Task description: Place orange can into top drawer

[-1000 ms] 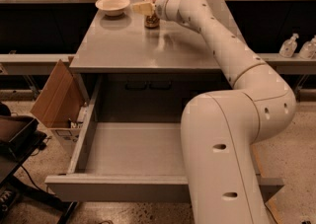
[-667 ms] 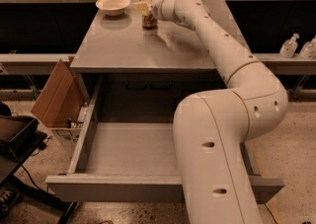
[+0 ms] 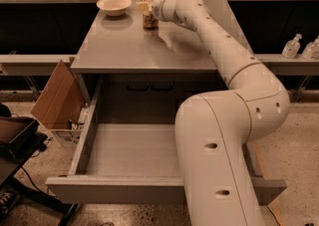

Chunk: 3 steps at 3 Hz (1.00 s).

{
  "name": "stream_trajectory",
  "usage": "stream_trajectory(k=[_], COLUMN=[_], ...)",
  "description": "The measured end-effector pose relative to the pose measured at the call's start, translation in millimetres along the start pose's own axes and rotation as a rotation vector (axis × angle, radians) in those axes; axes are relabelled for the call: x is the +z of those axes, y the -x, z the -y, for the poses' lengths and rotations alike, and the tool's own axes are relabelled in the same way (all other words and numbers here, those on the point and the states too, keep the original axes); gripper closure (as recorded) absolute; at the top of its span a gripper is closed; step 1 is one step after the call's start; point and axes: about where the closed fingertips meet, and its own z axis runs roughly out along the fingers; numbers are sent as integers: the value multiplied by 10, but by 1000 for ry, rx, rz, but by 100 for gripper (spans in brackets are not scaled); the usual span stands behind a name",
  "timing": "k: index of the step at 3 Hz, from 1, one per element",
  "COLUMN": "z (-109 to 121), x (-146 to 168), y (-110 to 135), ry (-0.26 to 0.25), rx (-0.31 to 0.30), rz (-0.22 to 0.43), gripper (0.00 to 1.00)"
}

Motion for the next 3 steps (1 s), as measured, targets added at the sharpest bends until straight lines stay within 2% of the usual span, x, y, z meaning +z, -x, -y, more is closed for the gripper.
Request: stream_trajectory(k=[1,2,3], z=[-36,-8,38], x=[-48,-512,-1331], y=[69,261,509], ry=[39,107,144], rx=[23,55,48], rz=[34,91,171], gripper=[100,100,100])
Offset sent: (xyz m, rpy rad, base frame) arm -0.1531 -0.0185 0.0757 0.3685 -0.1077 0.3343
